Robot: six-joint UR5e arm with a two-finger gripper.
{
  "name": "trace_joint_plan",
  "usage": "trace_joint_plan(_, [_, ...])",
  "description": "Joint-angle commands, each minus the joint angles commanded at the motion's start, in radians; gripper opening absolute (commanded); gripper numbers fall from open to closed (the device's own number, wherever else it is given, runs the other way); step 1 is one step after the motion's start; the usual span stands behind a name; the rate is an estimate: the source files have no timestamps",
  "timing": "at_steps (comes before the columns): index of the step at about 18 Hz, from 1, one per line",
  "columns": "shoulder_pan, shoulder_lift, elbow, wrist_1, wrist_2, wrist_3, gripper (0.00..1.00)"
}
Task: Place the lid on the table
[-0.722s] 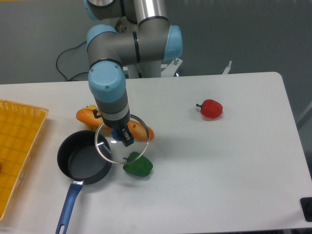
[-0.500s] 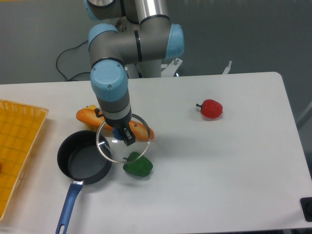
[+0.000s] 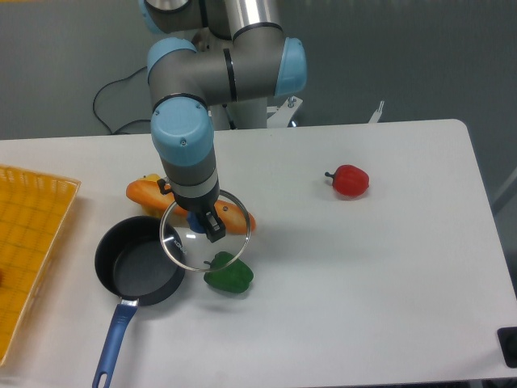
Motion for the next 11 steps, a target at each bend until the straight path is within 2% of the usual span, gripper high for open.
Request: trace_joint_plan(11, [0.031,-0.006,0.011,0.003,0.002,0.061,0.63])
